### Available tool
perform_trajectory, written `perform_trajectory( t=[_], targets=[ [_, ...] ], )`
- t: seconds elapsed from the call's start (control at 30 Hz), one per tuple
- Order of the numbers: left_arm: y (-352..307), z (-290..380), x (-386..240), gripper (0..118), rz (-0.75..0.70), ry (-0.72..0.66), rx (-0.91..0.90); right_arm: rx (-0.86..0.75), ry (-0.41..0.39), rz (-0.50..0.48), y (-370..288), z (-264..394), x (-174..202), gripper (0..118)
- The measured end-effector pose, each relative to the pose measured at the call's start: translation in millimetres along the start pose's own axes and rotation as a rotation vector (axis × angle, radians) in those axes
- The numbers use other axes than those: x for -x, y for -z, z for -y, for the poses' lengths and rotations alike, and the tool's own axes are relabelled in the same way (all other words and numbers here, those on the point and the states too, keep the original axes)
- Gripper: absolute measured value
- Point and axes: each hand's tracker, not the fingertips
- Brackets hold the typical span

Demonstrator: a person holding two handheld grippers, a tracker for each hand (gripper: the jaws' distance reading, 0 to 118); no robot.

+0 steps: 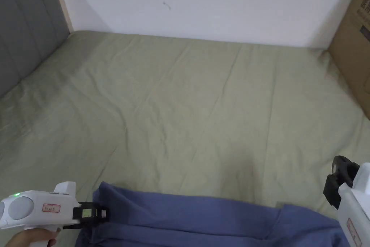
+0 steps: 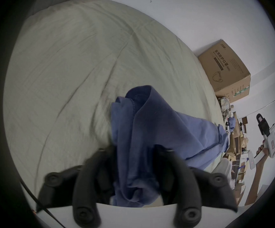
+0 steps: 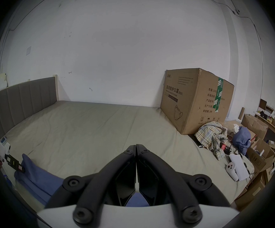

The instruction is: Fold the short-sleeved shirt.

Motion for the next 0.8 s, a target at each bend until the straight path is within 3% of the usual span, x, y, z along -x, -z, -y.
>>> perform_trajectory(
  t=[0.13,0.33,0.53,0.63,0.8],
  targets=[
    [3.3,2.9,-6.1,13,0.042,0.007,0.019,0.003,0.01,0.01,-1.4,1.6,-4.7,0],
    [-1.6,6.7,-15.4,7,-0.047,0.14,-0.062,-0.005,0.017,0.018,-5.2,-0.9,-12.8,0],
    [-42.3,-4.9,-16.1,6,-0.052,0.103,-0.124,-0.035,0.018,0.017,-7.5,-9.6,-17.1,0],
    [-59.9,-9.9,-15.1,6,-0.131,0.147,-0.125,-0.049,0.03,0.011,-10.2,-12.6,-19.2,0],
    [-88.8,-13.5,-8.5,6,-0.214,0.102,-0.14,-0.064,0.043,0.001,-15.9,-12.9,-25.3,0]
  ],
)
